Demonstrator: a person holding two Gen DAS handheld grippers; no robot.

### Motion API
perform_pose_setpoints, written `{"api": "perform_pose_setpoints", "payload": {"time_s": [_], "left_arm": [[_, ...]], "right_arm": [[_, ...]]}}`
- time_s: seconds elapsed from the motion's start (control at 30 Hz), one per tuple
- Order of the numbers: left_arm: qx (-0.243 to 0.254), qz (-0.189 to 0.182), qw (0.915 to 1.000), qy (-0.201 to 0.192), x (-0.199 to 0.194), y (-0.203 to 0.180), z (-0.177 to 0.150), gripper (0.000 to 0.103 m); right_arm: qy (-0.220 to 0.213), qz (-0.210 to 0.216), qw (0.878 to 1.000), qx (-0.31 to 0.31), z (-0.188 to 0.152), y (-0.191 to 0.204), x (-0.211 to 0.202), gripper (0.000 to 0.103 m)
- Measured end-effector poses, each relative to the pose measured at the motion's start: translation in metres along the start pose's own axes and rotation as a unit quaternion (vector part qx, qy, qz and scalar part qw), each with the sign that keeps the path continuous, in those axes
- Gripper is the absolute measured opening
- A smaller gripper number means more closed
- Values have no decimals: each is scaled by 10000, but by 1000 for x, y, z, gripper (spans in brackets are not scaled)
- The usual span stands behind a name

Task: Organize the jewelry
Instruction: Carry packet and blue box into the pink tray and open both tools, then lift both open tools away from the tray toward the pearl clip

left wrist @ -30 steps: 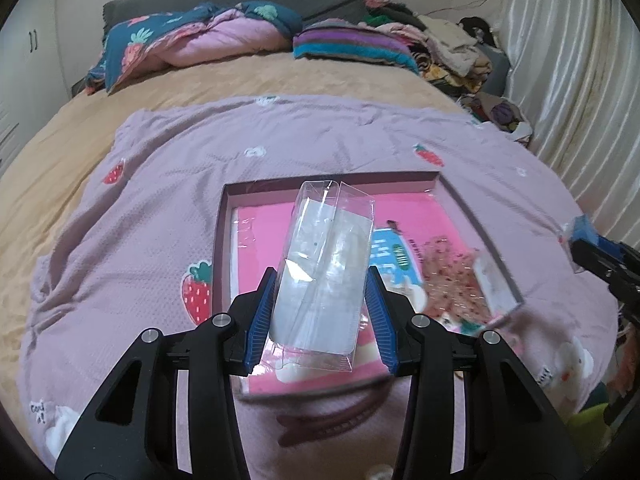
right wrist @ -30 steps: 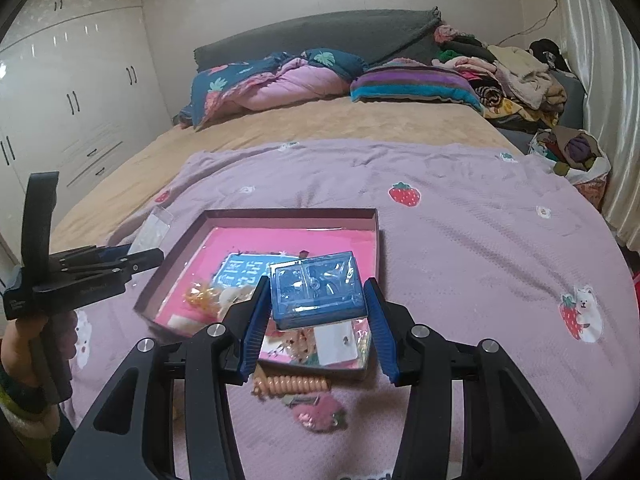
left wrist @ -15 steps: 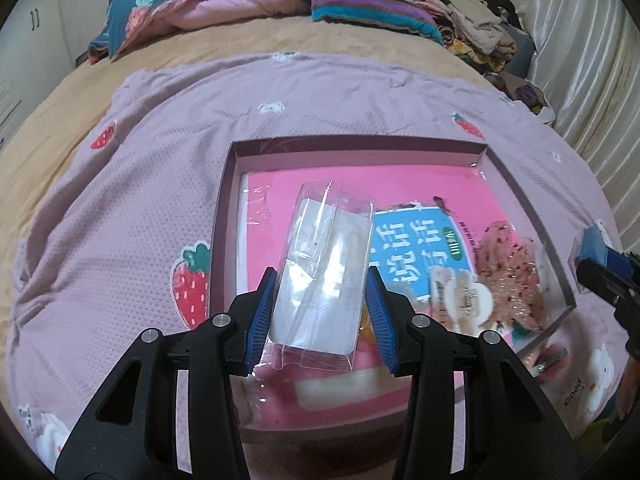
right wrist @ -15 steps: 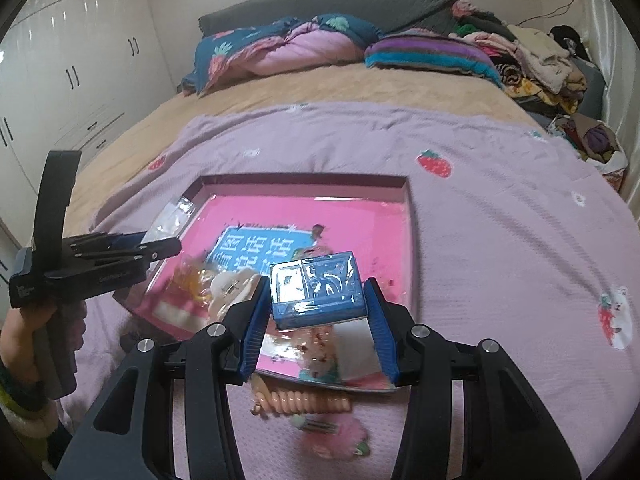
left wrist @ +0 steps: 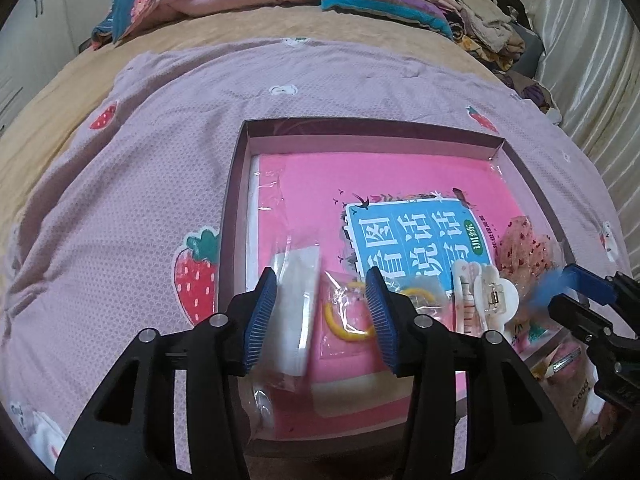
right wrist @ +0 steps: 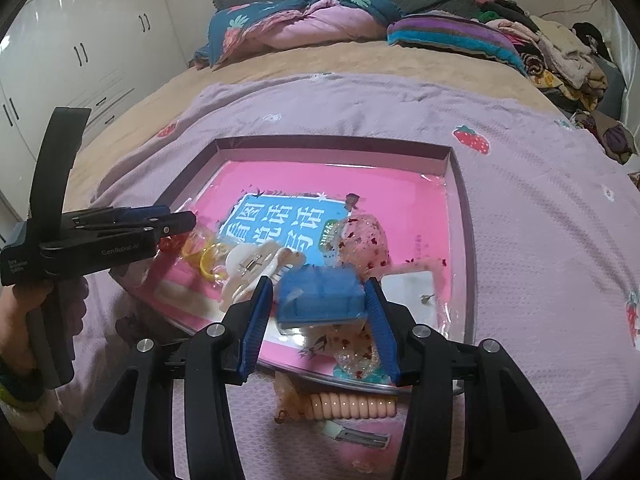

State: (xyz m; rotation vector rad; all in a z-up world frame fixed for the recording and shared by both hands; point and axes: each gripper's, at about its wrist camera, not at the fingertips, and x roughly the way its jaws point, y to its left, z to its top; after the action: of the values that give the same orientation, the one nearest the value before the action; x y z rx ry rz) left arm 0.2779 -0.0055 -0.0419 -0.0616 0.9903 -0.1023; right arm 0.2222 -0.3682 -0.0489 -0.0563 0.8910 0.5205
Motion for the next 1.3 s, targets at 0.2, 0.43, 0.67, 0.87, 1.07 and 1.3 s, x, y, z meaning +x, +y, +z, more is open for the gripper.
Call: {"api": "perform_pose_setpoints", "payload": {"time_s": [0.2,0.43,0.67,0.87,1.07,1.3], "left_arm": [[-42,-30,10000,-47,-9,2,-1,50],[-121,-210,9995,-200,-41,-3,-3,76],[-328,-254,9980,-473,-76,-1,-4,93],[-345,-281,9968,-662,-101,-2,-9,93],[-336,-290,9957,-818,-122,-5,-15,93],[-348,-242,9943,-981,-144,-3,-23,93]], "right_arm": [[-78,44,9999,121,0,-3,-10,59],[-484,-140,9982,331,2,-11,-45,89],[-804,-223,9957,398,8,-17,-77,93],[-1037,-181,9935,442,6,-14,-101,93],[-1167,-154,9923,395,3,-7,-120,93],[-1286,-98,9912,313,0,-1,-138,93]]}}
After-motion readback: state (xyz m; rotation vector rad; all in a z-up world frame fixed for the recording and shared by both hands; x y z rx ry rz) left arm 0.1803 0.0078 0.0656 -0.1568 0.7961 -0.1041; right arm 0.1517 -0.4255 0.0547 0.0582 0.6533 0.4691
